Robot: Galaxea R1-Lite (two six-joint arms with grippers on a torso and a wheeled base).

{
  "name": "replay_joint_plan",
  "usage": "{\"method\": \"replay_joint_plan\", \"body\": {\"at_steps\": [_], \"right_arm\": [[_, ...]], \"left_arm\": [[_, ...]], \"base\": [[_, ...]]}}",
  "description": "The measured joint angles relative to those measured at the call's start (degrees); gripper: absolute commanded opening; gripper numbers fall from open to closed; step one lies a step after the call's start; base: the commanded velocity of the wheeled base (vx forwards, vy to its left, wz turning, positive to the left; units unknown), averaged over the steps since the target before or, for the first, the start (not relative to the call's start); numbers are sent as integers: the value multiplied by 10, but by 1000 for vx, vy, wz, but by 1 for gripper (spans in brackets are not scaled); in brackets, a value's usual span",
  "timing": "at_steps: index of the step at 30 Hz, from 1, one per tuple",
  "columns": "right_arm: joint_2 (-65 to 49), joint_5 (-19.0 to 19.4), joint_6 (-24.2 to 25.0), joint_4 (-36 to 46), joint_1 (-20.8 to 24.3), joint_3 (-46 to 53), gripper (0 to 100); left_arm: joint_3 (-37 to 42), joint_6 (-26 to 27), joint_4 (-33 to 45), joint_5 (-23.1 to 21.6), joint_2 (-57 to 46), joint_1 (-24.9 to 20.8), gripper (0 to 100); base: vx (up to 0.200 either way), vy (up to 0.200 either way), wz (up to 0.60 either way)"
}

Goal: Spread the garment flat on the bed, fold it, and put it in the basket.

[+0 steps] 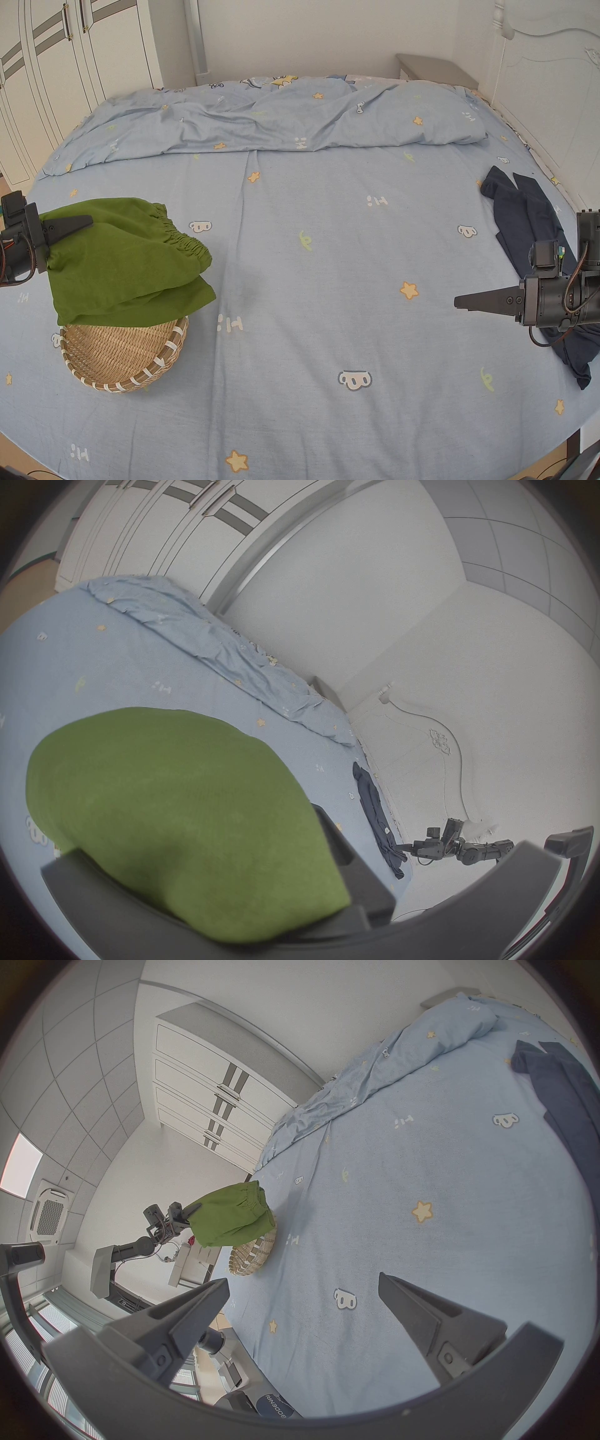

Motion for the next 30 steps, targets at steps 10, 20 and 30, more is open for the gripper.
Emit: {"method": "replay_joint_plan", "body": {"at_steps": [10, 20, 30], "right_arm": [[-2, 1, 1, 2, 2, 1, 100], [-4, -2, 1, 2, 38, 11, 100], [-3, -6, 1, 1, 65, 16, 100]], "left_arm": [[84, -1, 3, 0, 11, 15, 0], [143, 4, 1, 2, 60, 37, 0], [96, 38, 4, 11, 183, 60, 0]], "base": [[0, 0, 0], [0, 0, 0], [0, 0, 0]]}}
